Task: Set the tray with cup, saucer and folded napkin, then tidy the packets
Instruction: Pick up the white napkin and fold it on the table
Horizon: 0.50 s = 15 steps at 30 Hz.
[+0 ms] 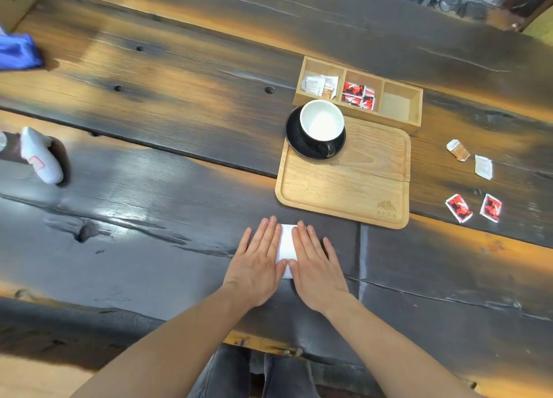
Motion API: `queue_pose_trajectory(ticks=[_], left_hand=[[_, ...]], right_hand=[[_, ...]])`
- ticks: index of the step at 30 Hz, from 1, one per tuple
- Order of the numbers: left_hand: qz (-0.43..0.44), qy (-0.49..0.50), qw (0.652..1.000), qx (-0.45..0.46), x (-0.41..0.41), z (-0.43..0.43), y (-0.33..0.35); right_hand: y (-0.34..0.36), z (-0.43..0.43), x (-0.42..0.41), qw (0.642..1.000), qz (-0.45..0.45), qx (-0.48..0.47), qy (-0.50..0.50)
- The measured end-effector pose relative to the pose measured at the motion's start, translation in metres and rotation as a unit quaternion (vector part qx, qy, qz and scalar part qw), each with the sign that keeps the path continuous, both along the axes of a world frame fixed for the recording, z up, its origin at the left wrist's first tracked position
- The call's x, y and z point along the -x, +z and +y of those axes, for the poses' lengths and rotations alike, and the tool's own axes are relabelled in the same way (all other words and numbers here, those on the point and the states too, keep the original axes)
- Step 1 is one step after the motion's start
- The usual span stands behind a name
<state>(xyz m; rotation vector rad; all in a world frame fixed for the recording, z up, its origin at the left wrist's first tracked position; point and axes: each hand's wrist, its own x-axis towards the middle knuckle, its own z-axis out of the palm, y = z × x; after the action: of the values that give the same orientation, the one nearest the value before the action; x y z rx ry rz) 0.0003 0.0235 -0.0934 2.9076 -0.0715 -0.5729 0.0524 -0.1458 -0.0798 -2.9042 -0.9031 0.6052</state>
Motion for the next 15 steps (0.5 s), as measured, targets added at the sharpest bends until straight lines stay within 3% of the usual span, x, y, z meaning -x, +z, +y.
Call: queue_pose_trajectory(ticks=[7,11,15], left_hand=[[-0.012,0.013,1.000,0.021,-0.002,0.005,0.015],[-0.115,0.171,0.975,0.087,0.009,0.013,0.029],[-0.134,0.298,0.937,0.125,0.018,0.020,0.033]], right_hand=[[0.021,0.011,-0.022,0.999,-0.041,-0.012,0.028],[0.029,0.043,-0.051,0.998,-0.015,-0.047,0.031],[0.028,0.068,-0.063,0.998,0.034,-0.008,0.043]])
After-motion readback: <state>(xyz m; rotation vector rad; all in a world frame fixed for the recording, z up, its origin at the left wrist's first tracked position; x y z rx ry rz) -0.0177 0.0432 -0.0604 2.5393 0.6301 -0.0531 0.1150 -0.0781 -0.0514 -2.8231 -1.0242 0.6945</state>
